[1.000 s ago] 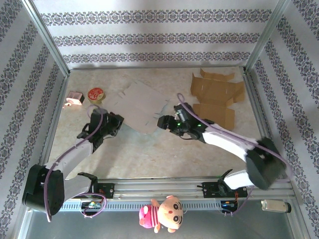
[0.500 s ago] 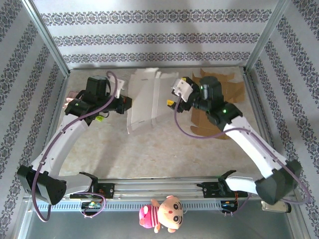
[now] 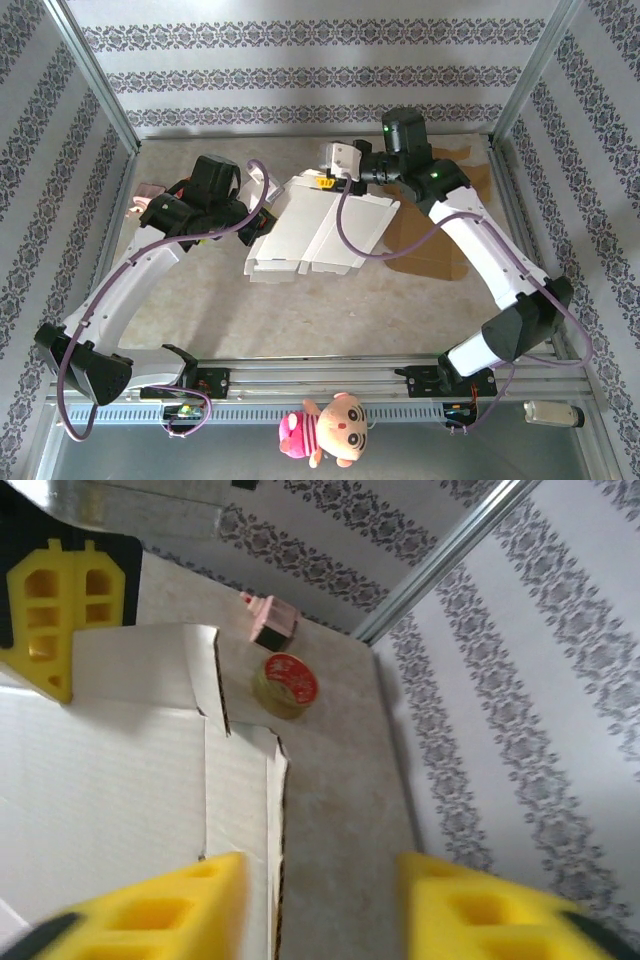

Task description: Fold the paper box

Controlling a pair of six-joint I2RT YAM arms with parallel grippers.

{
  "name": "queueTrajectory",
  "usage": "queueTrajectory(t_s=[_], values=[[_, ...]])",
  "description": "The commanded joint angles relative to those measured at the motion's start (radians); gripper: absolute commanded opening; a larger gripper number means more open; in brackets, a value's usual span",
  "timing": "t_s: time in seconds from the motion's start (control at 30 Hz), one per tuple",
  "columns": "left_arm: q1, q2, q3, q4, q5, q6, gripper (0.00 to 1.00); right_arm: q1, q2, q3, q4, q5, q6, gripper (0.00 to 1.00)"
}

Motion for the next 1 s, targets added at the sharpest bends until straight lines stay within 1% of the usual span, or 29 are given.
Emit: queueTrajectory(t_s=[0.0, 0.1, 0.13, 0.17, 0.2, 0.27, 0.3, 0.33, 0.37, 0.4, 0.43, 0.47, 0.5, 0.57, 0.63, 0.67, 0.7, 0.77, 0.83, 0.97], values=[[-0.017, -0.013, 0.037, -0.035, -0.012, 0.044, 0.00, 0.006, 0.021, 0.042, -0.035, -0.060, 0.011, 0.26], [-0.020, -0.019, 0.037, -0.021, -0.030, 0.044, 0.00, 0.014, 0.036, 0.070, -0.039, -0.022, 0.078, 0.20], [-0.022, -0.026, 0.033, -0.008, -0.052, 0.041, 0.00, 0.013, 0.039, 0.080, -0.032, -0.013, 0.129, 0.16], [-0.021, -0.038, 0.028, 0.014, -0.086, 0.028, 0.03, 0.013, 0.040, 0.092, -0.019, 0.001, 0.194, 0.11], [-0.021, -0.062, 0.015, 0.053, -0.142, -0.001, 0.19, 0.013, 0.040, 0.106, 0.001, 0.018, 0.285, 0.00], [-0.021, -0.133, -0.020, 0.157, -0.287, -0.098, 0.53, 0.015, 0.024, 0.107, 0.061, 0.100, 0.498, 0.00], [-0.019, -0.168, -0.035, 0.194, -0.331, -0.136, 0.63, 0.020, 0.008, 0.088, 0.108, 0.168, 0.604, 0.00], [-0.013, -0.208, -0.046, 0.229, -0.361, -0.183, 0.70, 0.021, -0.014, 0.060, 0.164, 0.252, 0.752, 0.00], [0.000, -0.239, -0.048, 0.245, -0.377, -0.235, 0.73, 0.014, -0.037, 0.031, 0.201, 0.296, 0.906, 0.00], [0.022, -0.254, -0.042, 0.243, -0.385, -0.287, 0.75, 0.004, -0.053, 0.014, 0.215, 0.320, 1.028, 0.00], [0.062, -0.258, -0.019, 0.218, -0.374, -0.347, 0.75, -0.004, -0.068, -0.001, 0.215, 0.362, 1.174, 0.00], [0.118, -0.251, 0.008, 0.176, -0.348, -0.412, 0.74, -0.013, -0.082, -0.018, 0.209, 0.378, 1.286, 0.00], [0.177, -0.237, 0.030, 0.141, -0.309, -0.466, 0.74, -0.020, -0.096, -0.047, 0.212, 0.373, 1.355, 0.00], [0.315, -0.209, 0.053, 0.097, -0.176, -0.581, 0.73, -0.022, -0.124, -0.132, 0.225, 0.422, 1.481, 0.00], [0.399, -0.191, 0.043, 0.108, -0.053, -0.642, 0.73, -0.027, -0.135, -0.210, 0.229, 0.447, 1.516, 0.00], [0.427, -0.173, 0.042, 0.111, -0.003, -0.652, 0.73, -0.034, -0.133, -0.255, 0.238, 0.440, 1.522, 0.00], [0.436, -0.155, 0.043, 0.111, 0.031, -0.655, 0.73, -0.039, -0.130, -0.289, 0.256, 0.424, 1.519, 0.00], [0.443, -0.103, 0.051, 0.091, 0.079, -0.654, 0.73, -0.054, -0.114, -0.362, 0.300, 0.400, 1.514, 0.00], [0.451, -0.060, 0.044, 0.084, 0.127, -0.646, 0.73, -0.069, -0.078, -0.397, 0.314, 0.361, 1.500, 0.00], [0.488, 0.030, 0.002, 0.068, 0.169, -0.615, 0.73, -0.094, 0.005, -0.446, 0.348, 0.308, 1.471, 0.00]])
